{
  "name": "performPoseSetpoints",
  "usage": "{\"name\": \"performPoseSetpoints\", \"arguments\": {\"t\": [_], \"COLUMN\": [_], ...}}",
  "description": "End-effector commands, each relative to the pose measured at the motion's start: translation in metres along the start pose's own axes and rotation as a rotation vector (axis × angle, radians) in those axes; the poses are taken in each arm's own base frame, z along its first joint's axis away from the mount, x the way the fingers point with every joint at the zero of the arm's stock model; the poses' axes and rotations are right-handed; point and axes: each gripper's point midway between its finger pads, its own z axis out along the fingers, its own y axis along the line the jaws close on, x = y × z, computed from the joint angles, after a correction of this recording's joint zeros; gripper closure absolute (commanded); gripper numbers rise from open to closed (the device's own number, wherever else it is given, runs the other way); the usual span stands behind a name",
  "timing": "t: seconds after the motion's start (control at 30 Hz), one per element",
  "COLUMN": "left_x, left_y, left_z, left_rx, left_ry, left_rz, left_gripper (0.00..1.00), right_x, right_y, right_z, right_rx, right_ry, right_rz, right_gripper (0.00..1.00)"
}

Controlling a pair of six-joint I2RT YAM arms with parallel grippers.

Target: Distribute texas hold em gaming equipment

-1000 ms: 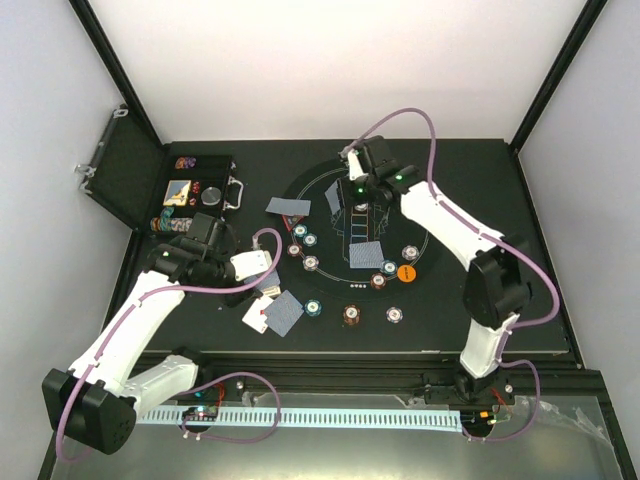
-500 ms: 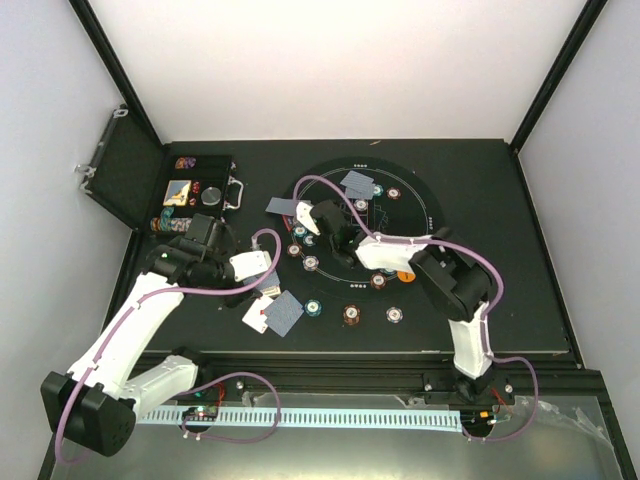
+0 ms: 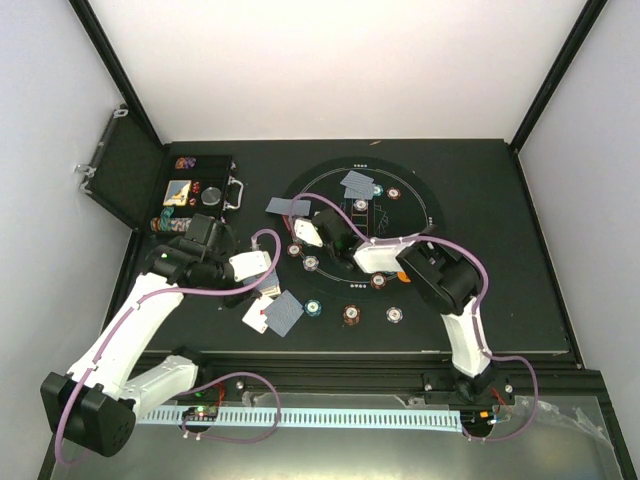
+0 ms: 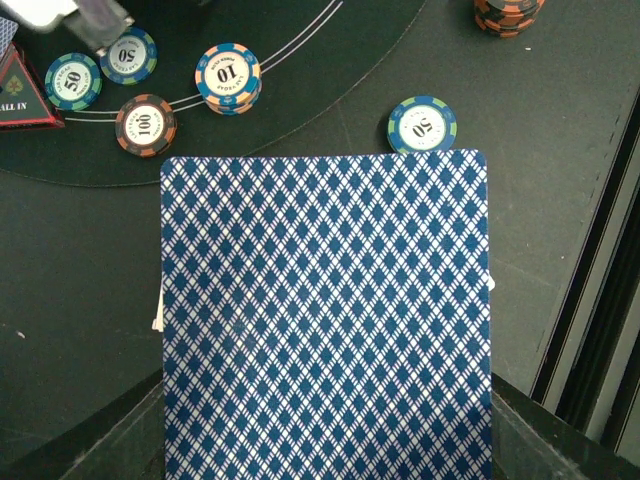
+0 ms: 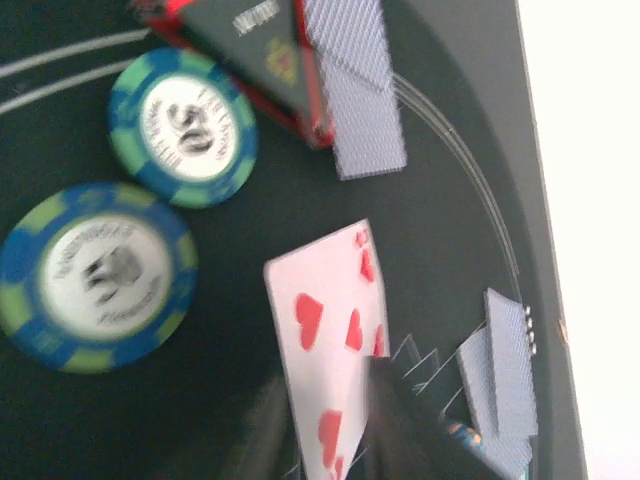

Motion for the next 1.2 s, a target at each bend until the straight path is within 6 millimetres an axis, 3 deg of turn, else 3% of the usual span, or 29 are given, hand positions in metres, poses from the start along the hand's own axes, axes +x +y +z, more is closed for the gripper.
{"name": "performPoseSetpoints", "arguments": {"t": [0.0, 0.07, 0.17, 0.23, 0.4, 0.57, 0.67, 0.77, 0.9, 1.07, 1.17], "left_x": [0.001, 0.002, 0.003, 0.003, 0.002, 0.000, -0.002, -0.004, -0.006, -0.004, -0.003], "left_y": [-0.001, -0.001, -0.002, -0.002, -0.004, -0.006, -0.006, -0.007, -0.007, -0.005, -0.005], "left_z": [-0.004, -0.003, -0.003, -0.003, -0.005, -0.006, -0.006, -0.007, -0.010, -0.008, -0.006], "left_rx": [-0.006, -0.003, -0.004, -0.003, -0.004, 0.001, 0.008, 0.012, 0.010, 0.002, 0.004], "left_ry": [0.004, 0.009, 0.007, 0.005, -0.003, -0.017, -0.025, -0.036, -0.042, -0.033, -0.031], "left_rz": [0.003, 0.000, -0.003, -0.003, 0.001, 0.003, 0.001, 0.000, 0.006, 0.013, 0.011], "left_gripper": [0.98, 0.99, 0.98, 0.98, 0.99, 0.98, 0.98, 0.99, 0.98, 0.98, 0.98], "right_x": [0.005, 0.007, 0.001, -0.003, -0.004, 0.005, 0.001, -0.010, -0.036, -0.066, -0.081], "right_y": [0.010, 0.007, -0.010, -0.026, -0.083, -0.149, -0.160, -0.135, -0.102, -0.036, -0.009], "right_z": [-0.020, -0.025, -0.033, -0.041, -0.070, -0.123, -0.138, -0.143, -0.169, -0.186, -0.203], "right_rx": [-0.082, -0.090, -0.073, -0.058, 0.048, 0.232, 0.072, -0.231, -0.511, -0.981, -1.113], "right_ry": [-0.011, -0.008, -0.023, -0.040, -0.077, -0.119, -0.108, -0.153, -0.287, -0.171, -0.166], "right_rz": [0.025, 0.045, 0.131, 0.214, 0.449, 0.881, 1.121, 1.255, 1.401, 1.572, 1.598], "right_gripper": [0.69, 0.50, 0.36, 0.15, 0.09, 0.00, 0.00, 0.00, 0.00, 0.07, 0.09]}}
